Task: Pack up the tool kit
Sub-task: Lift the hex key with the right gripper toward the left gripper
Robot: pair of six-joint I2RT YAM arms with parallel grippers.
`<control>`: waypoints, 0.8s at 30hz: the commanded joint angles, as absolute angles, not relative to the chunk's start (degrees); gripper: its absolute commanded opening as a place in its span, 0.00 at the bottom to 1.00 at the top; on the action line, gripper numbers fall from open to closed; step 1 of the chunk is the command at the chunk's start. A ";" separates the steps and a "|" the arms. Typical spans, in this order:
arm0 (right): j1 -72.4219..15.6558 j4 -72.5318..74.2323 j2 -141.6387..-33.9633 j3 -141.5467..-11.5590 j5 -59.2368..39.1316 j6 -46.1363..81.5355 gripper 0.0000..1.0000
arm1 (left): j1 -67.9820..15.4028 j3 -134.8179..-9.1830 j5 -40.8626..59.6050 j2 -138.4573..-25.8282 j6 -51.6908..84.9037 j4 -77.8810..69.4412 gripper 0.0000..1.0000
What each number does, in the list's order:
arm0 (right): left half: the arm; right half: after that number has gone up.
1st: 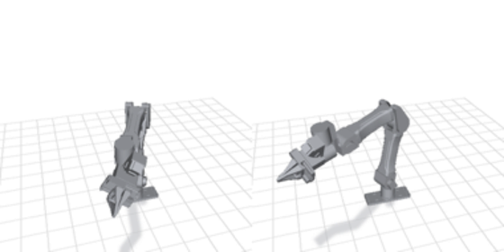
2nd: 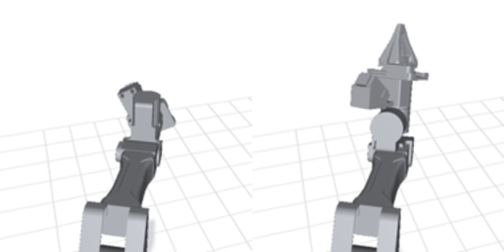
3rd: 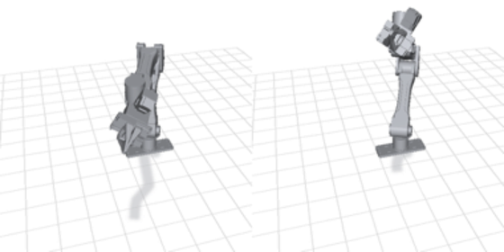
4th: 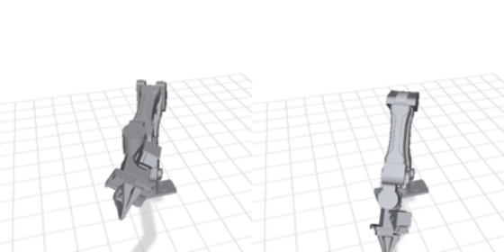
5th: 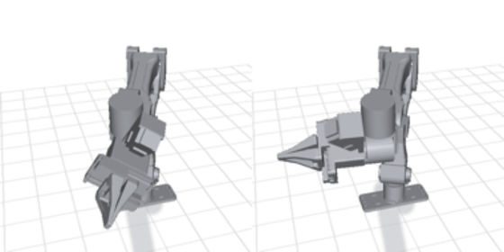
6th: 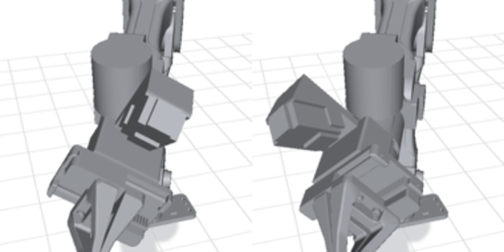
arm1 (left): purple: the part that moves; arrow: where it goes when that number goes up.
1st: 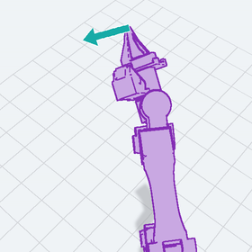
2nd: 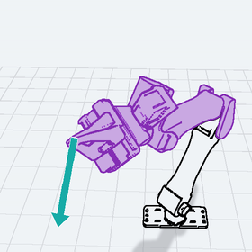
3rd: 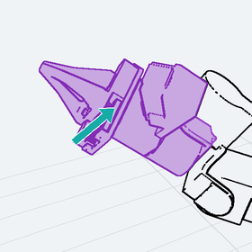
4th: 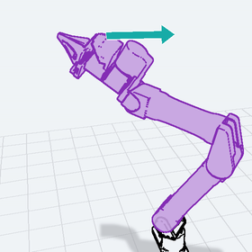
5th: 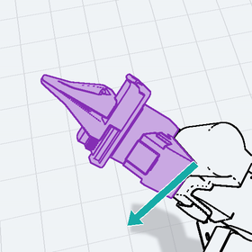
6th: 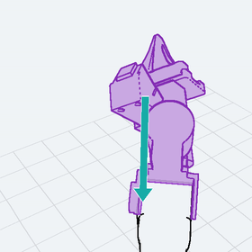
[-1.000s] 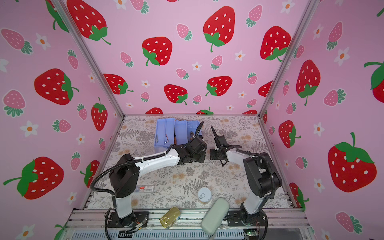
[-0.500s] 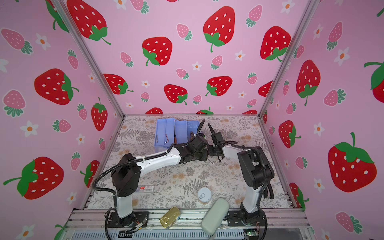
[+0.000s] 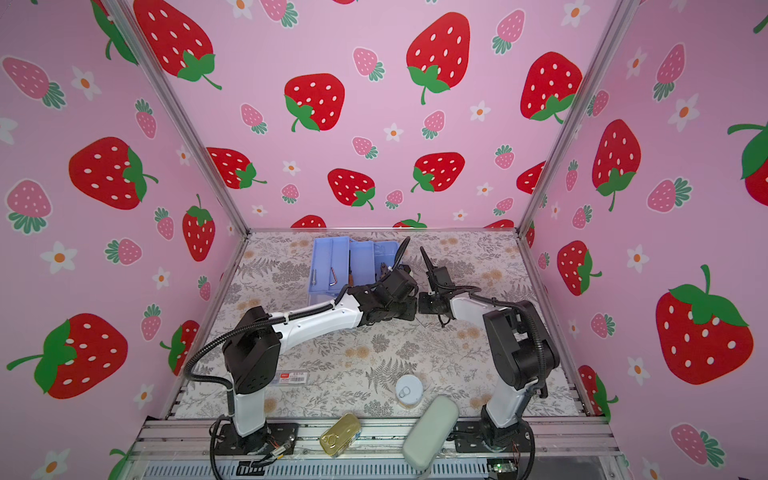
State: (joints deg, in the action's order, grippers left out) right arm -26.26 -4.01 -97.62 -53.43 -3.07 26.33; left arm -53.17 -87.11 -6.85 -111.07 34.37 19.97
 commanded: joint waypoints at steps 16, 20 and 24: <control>-21.24 -0.49 -85.55 -48.87 -15.76 30.23 0.00 | -51.86 -89.09 -7.35 -111.18 35.24 21.77 0.45; -20.44 0.04 -85.95 -48.63 -19.27 30.09 0.00 | -51.77 -88.15 -4.69 -110.85 35.47 18.89 0.53; -19.71 2.55 -86.26 -47.43 -23.91 31.19 0.00 | -51.46 -87.06 -2.28 -110.84 36.33 15.84 0.58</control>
State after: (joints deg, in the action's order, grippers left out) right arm -20.21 0.27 -87.00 -48.60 -19.31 30.30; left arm -51.64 -87.20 -4.34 -111.07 34.96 18.87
